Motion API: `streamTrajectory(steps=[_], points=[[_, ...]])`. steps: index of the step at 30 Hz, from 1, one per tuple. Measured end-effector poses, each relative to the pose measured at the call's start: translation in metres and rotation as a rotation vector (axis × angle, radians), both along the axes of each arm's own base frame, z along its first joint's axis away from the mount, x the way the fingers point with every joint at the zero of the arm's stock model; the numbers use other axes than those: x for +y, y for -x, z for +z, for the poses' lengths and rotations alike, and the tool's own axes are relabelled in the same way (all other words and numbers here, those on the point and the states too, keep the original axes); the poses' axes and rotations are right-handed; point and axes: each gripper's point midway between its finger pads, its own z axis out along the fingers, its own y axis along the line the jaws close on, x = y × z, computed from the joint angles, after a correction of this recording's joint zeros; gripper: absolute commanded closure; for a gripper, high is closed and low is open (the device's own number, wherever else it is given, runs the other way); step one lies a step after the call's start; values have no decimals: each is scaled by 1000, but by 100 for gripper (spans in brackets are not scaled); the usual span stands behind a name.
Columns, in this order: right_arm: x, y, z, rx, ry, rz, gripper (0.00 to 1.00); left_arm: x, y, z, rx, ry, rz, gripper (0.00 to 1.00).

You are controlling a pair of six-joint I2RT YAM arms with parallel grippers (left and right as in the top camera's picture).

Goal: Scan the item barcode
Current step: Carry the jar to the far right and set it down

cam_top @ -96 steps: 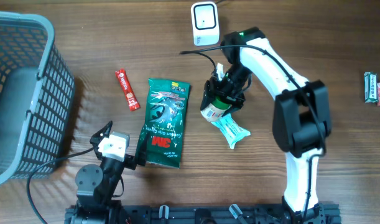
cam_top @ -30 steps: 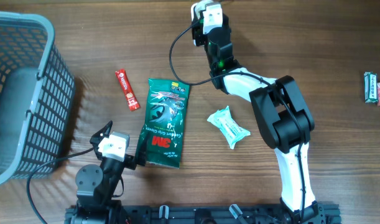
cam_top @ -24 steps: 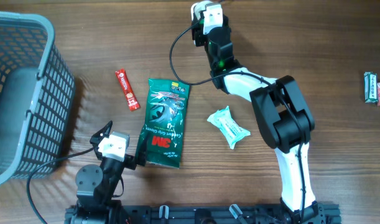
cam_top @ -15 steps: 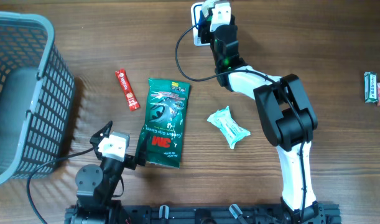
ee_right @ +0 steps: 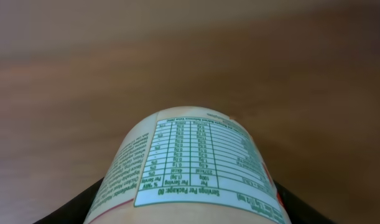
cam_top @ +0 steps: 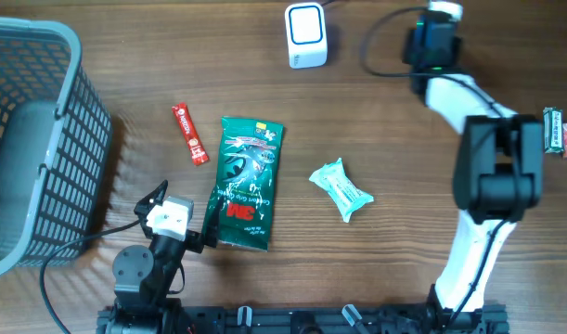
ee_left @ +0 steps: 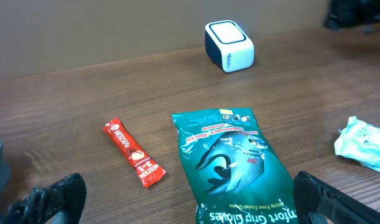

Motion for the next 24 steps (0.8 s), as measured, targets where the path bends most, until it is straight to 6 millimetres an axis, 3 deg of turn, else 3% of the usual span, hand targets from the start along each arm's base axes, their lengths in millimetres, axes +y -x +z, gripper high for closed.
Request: streamTrajectory(steps=[2, 4, 5, 8, 12, 13, 16, 20, 22, 24], points=[[-66, 27, -14, 81, -11, -121, 44, 0, 0, 0, 0, 0, 0, 0], [-103, 60, -33, 199, -46, -197, 45, 0, 0, 0, 0, 0, 0, 0], [-108, 78, -42, 267, -75, -224, 44, 0, 0, 0, 0, 0, 0, 0], [-107, 113, -39, 366, -182, -263, 42, 0, 0, 0, 0, 0, 0, 0], [-109, 135, -22, 366, -307, -317, 34, 0, 0, 0, 0, 0, 0, 0], [-115, 142, -22, 370, -341, -341, 31, 0, 0, 0, 0, 0, 0, 0], [-158, 177, -28, 365, -453, -472, 22, 0, 0, 0, 0, 0, 0, 0], [-214, 213, -27, 308, -502, -614, 19, 0, 0, 0, 0, 0, 0, 0], [-220, 220, -28, 304, -520, -630, 17, 0, 0, 0, 0, 0, 0, 0], [-219, 221, -29, 309, -535, -625, 1, 0, 0, 0, 0, 0, 0, 0]])
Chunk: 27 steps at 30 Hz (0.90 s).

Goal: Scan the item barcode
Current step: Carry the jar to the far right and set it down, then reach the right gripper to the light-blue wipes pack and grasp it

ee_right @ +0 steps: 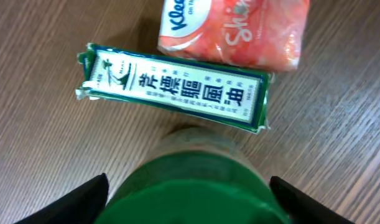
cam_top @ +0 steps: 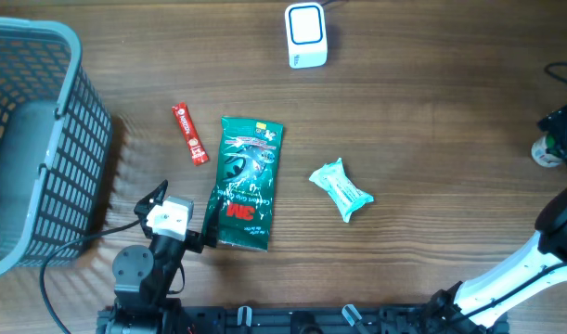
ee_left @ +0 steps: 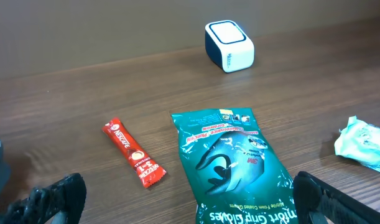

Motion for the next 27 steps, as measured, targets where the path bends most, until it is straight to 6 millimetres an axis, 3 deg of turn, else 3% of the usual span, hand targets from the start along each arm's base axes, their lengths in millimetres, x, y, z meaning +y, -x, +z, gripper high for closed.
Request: streamTrajectory(steps=[4, 6, 8, 11, 12, 14, 16, 17, 18, 22, 25, 27], points=[[6, -3, 1, -12, -31, 23, 0, 0, 0, 0, 0, 0, 0, 0], [12, -10, 21, -40, -74, 42, 0, 0, 0, 0, 0, 0, 0, 0], [18, -28, 71, -150, -92, 77, 0, 0, 0, 0, -1, 0, 0, 0], [42, -45, 179, -392, -84, 125, 0, 0, 0, 0, 0, 0, 0, 0], [59, -43, 217, -469, -80, 153, 0, 0, 0, 0, -1, 0, 0, 0], [100, -26, 261, -528, -107, 186, 0, 0, 0, 0, 0, 0, 0, 0], [136, -18, 279, -542, -142, 232, 0, 0, 0, 0, 0, 0, 0, 0], [168, -14, 275, -500, -208, 275, 0, 0, 0, 0, 0, 0, 0, 0], [189, -13, 268, -464, -249, 307, 0, 0, 0, 0, 0, 0, 0, 0], [298, -10, 215, -269, -407, 530, 1, 0, 0, 0, -1, 0, 0, 0], [389, 17, 143, -54, -466, 810, 0, 0, 0, 0, -1, 0, 0, 0], [423, 50, 94, 101, -444, 980, 0, 0, 0, 0, -1, 0, 0, 0]])
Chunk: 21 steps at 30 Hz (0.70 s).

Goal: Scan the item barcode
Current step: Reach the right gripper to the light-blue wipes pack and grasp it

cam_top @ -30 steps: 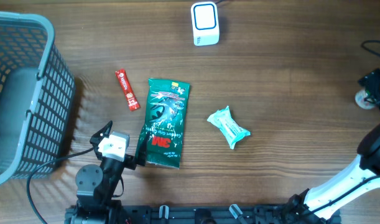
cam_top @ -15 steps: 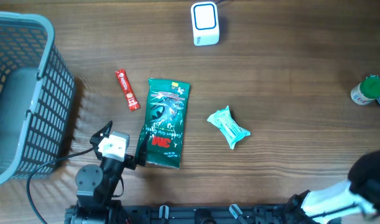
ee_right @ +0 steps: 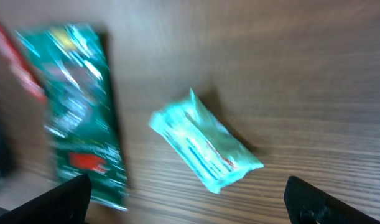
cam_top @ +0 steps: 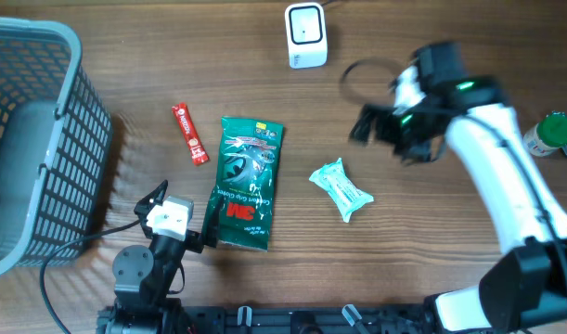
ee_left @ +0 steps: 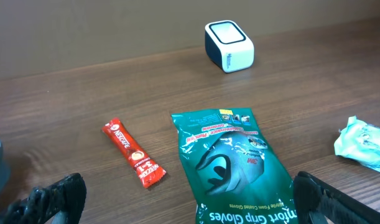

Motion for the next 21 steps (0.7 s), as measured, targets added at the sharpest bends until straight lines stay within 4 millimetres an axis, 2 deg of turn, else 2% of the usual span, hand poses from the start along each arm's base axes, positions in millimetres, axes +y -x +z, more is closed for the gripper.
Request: streamTrajectory(steps=[2, 3, 4, 9, 10, 12, 14, 16, 18, 21], points=[[15, 28, -37, 52, 96, 125, 0, 0, 0, 0, 0, 0, 0, 0], [21, 37, -47, 60, 136, 174, 0, 0, 0, 0, 0, 0, 0, 0], [26, 42, -52, 51, 171, 214, 0, 0, 0, 0, 0, 0, 0, 0], [64, 37, -55, -182, 437, 408, 1, 0, 0, 0, 0, 0, 0, 0], [65, 35, -58, -201, 488, 426, 3, 0, 0, 0, 0, 0, 0, 0], [60, 33, -69, -205, 580, 447, 19, 0, 0, 0, 0, 0, 0, 0], [54, 32, -85, -175, 646, 460, 28, 0, 0, 0, 0, 0, 0, 0], [46, 37, -107, -113, 716, 489, 29, 0, 0, 0, 0, 0, 0, 0], [47, 55, -123, -61, 808, 553, 29, 0, 0, 0, 0, 0, 0, 0], [59, 63, -122, -110, 857, 594, 30, 0, 0, 0, 0, 0, 0, 0]])
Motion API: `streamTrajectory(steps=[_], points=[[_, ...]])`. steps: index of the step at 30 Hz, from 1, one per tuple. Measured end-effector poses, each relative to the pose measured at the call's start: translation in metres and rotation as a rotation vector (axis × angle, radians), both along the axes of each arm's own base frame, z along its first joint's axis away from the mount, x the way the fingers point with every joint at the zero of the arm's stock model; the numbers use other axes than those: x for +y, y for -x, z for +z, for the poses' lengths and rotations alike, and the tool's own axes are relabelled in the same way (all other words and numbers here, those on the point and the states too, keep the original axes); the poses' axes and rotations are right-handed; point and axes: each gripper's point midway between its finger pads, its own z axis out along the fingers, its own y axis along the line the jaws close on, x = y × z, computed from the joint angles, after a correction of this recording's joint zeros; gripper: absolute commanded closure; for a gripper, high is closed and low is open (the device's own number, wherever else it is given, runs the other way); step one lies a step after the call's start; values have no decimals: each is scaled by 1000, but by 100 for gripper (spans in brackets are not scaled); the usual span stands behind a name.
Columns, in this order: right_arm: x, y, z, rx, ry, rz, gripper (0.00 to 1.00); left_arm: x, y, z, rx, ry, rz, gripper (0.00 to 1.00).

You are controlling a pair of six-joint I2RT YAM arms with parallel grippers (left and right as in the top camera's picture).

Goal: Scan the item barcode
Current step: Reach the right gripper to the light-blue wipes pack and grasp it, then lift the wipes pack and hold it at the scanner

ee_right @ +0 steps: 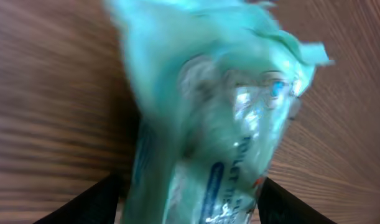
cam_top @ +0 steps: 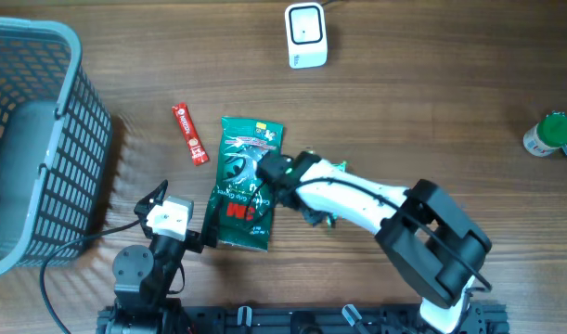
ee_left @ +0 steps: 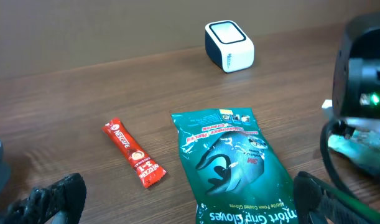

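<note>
The scanner [cam_top: 306, 35], a white box with a blue face, stands at the far edge and also shows in the left wrist view [ee_left: 229, 46]. A light-green tissue pack [ee_right: 227, 124] fills the gap between my right gripper's [ee_right: 190, 193] fingers, which press on both its sides. From overhead the right gripper [cam_top: 313, 190] covers most of the pack [cam_top: 331, 170], on the table right of the green glove pack [cam_top: 246, 181]. My left gripper [ee_left: 190, 208] rests open and empty at the near edge, by the glove pack's [ee_left: 230, 162] lower end.
A red Nescafe sachet [cam_top: 189, 134] lies left of the glove pack. A grey basket [cam_top: 42, 139] fills the left side. A green-capped bottle [cam_top: 550, 134] stands at the right edge. The right arm stretches across the middle of the table.
My right gripper was open and empty above the table, right of the tissue pack. Now it is down on the pack with its fingers drawn in against it. The left arm has not moved.
My right gripper first held a labelled bottle near the scanner. Then it held the bottle over packets at the right edge. Later the bottle stood there alone and the gripper was open over the middle. Now it grips the tissue pack.
</note>
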Motion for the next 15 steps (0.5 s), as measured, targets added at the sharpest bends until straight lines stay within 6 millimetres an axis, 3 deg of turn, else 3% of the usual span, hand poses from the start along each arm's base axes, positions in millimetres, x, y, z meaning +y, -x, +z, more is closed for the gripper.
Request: streamTrajectory(steps=[6, 8, 9, 13, 15], points=[[-8, -14, 1, -94, 32, -62, 34, 0, 0, 0, 0, 0, 0, 0], [-10, -16, 1, -113, 38, -79, 48, 0, 0, 0, 0, 0, 0, 0], [-11, -17, 0, -118, 43, -84, 50, 0, 0, 0, 0, 0, 0, 0], [-9, -21, -1, -167, 21, -141, 82, 0, 0, 0, 0, 0, 0, 0], [-11, -23, 1, -189, 22, -161, 90, 0, 0, 0, 0, 0, 0, 0]])
